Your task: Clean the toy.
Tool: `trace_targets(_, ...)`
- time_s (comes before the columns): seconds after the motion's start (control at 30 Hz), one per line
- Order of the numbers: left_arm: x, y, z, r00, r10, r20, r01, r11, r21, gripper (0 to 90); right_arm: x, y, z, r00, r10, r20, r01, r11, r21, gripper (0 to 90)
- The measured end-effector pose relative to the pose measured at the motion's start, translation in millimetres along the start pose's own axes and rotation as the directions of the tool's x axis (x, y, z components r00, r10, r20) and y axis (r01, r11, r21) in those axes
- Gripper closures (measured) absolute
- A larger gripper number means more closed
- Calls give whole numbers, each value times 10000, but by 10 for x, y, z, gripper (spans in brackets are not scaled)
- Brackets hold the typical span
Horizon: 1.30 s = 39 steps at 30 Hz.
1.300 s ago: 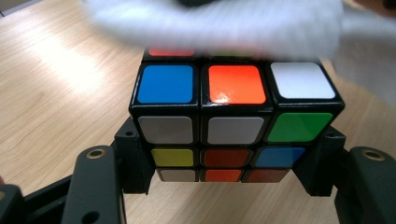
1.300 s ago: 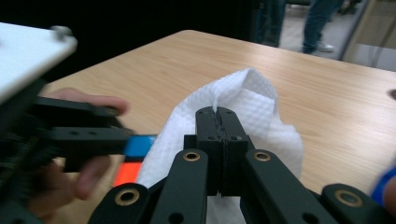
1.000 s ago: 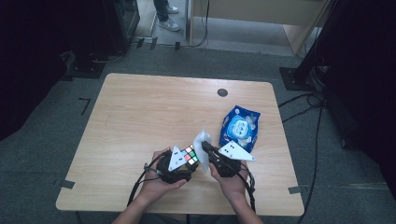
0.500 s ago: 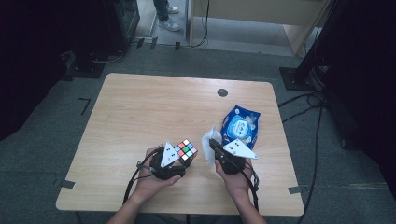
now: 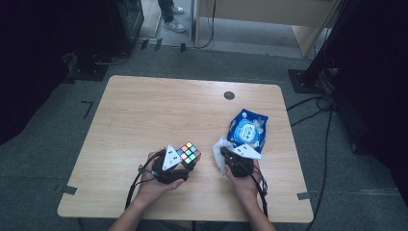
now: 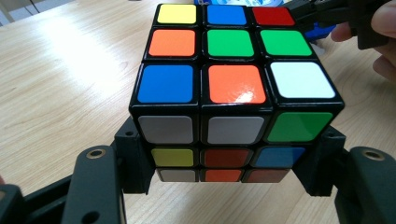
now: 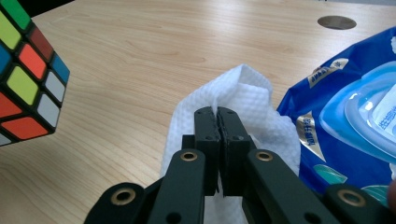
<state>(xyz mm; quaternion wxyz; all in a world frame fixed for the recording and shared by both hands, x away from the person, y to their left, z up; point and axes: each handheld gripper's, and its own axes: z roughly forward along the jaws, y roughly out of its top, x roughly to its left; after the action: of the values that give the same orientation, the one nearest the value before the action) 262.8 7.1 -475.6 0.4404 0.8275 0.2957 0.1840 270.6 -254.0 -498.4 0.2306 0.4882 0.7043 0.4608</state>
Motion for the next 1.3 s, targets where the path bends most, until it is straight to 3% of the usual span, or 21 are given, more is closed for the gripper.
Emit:
trace_targets(0.1, 2, 0, -1, 10000, -18, -7, 18, 10000, -15, 342, -9, 0, 3, 10000, 77, -51, -77, 10000, 42, 804)
trace_targets(0.2, 8, 2, -5, 10000, -32, -6, 32, 10000, -29, 342, -9, 20, -18, 9997, 250, -18, -250, 9996, -160, 635)
trace_targets(0.27, 11, 0, -4, 10000, -45, -14, 44, 10000, -26, 342, 1, 53, -45, 9994, 342, -96, -346, 9987, -366, 574)
trace_targets(0.43, 16, -1, -2, 10000, -47, -7, 47, 10000, -9, 342, 91, 158, -138, 9978, 352, -559, -391, 9967, -710, 564)
trace_targets(0.53, 24, 3, -12, 9999, -105, -31, 105, 9999, -91, 342, 178, 200, -167, 9954, 110, -947, -186, 9967, -795, 641)
trace_targets(0.6, 44, 11, -31, 9999, -155, -50, 154, 9998, -138, 342, 238, 187, -147, 9950, -141, -994, 80, 9980, -620, 660)
trace_targets(0.67, 71, 23, -55, 9997, -253, -63, 251, 9994, -226, 342, 279, 130, -92, 9928, -68, -1192, 31, 9995, -317, 659)
trace_targets(0.73, 108, 45, -94, 9990, -435, -46, 433, 9984, -352, 342, 322, 59, -36, 9894, 40, -1451, -61, 9999, -135, 633)
trace_targets(0.8, 137, 65, -125, 9982, -604, -2, 603, 9972, -449, 342, 400, -12, 25, 9851, -153, -1711, 159, 9999, 22, 575)
trace_targets(0.87, 162, 79, -147, 9973, -732, 39, 733, 9960, -508, 342, 509, -64, 68, 9713, -348, -2355, 345, 9994, -57, 508)
trace_targets(1.0, 190, 94, -168, 9943, -1041, 214, 1051, 9929, -551, 342, 663, -82, 96, 9533, -699, -2938, 571, 9970, -520, 352)
trace_targets(1.1, 199, 105, -172, 9921, -1209, 342, 1226, 9909, -550, 342, 741, -81, 114, 9501, -861, -2997, 701, 9955, -637, 254)
trace_targets(1.3, 194, 121, -162, 9882, -1415, 593, 1445, 9883, -498, 342, 772, -90, 138, 9519, -1018, -2890, 764, 9922, -981, 268)
